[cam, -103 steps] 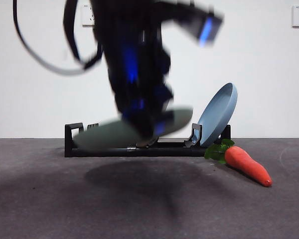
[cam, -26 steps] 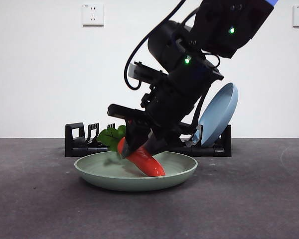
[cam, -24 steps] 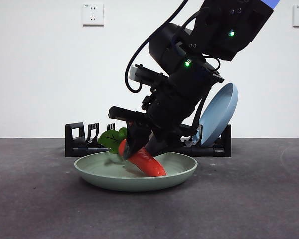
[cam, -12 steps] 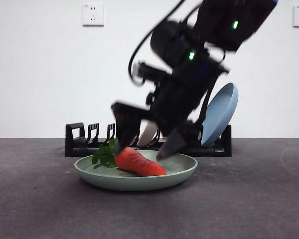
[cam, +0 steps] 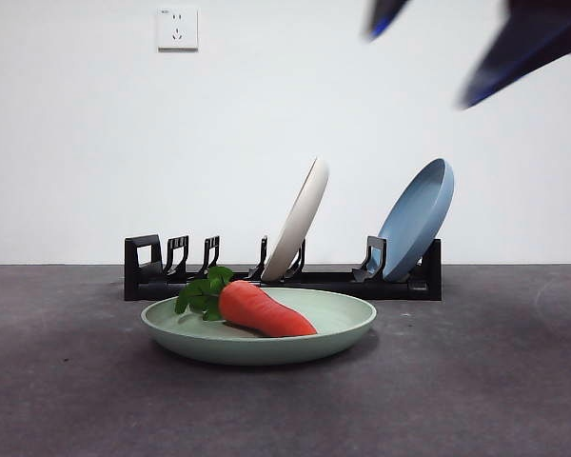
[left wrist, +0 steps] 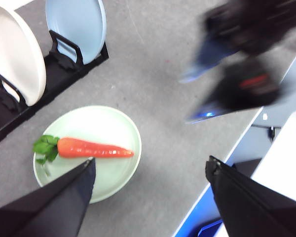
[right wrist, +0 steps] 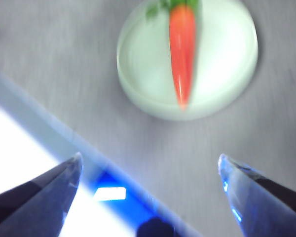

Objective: Take the green plate from the plate rack,put the plate on the table,take the carrot from the table,put the carrot in the plate

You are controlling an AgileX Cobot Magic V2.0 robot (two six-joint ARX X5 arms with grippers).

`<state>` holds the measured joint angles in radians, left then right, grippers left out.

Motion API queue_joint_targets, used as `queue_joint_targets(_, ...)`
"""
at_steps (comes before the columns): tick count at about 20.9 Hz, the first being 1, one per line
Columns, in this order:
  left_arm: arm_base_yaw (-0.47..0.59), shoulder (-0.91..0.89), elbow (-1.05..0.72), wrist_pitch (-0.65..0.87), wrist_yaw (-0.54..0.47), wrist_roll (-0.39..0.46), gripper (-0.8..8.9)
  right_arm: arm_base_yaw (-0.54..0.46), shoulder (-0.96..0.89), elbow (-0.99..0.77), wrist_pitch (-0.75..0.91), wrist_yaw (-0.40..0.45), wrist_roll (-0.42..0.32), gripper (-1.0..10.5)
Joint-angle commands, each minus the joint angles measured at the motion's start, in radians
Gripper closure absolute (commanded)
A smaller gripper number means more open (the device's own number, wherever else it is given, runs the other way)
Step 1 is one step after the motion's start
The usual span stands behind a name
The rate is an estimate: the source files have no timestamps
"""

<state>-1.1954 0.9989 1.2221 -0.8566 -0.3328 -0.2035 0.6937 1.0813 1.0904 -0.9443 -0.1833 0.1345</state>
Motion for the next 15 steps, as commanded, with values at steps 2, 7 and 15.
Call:
queue_joint_targets(2, -0.003, -0.001, -0.002, -0.039, 0.008, -0.007, 4.36, 0.002, -0.118, -0.005, -0.113, -0.002, -0.005, 4.8)
queue_joint_targets(7, -0.003, -0.001, -0.002, -0.092, 0.028, -0.008, 5.33, 0.002, -0.216, -0.005, -0.158, -0.002, -0.005, 7.4)
queue_joint_targets(15, -0.003, -0.001, -0.002, -0.113, 0.024, -0.007, 8.17, 0.002, -0.237, -0.005, -0.170, 0.000, 0.003, 9.4)
